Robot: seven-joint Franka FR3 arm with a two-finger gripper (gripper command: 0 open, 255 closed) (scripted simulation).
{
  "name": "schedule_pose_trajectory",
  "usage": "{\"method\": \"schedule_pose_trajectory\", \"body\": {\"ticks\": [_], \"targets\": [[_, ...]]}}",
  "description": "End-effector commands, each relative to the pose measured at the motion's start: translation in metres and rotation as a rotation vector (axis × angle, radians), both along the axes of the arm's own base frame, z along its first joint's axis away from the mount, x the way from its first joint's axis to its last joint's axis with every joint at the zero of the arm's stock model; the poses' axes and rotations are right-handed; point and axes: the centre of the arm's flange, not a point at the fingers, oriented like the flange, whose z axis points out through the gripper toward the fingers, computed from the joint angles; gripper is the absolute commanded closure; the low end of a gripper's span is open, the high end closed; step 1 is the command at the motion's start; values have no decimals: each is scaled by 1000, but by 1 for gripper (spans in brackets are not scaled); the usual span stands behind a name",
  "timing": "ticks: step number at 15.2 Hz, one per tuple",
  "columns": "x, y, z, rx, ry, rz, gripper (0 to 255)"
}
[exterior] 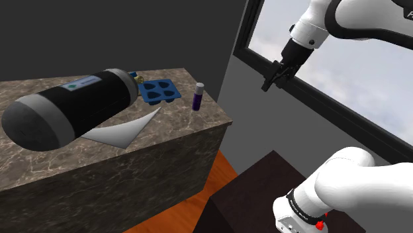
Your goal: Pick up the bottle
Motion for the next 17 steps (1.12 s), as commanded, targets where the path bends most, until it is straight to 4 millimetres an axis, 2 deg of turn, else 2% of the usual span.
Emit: {"method": "schedule_pose_trajectory", "body": {"ticks": [1,17], "targets": [[0,0,0,0,0,0,0],[195,62,-82,-61,50,-36,0]]}}
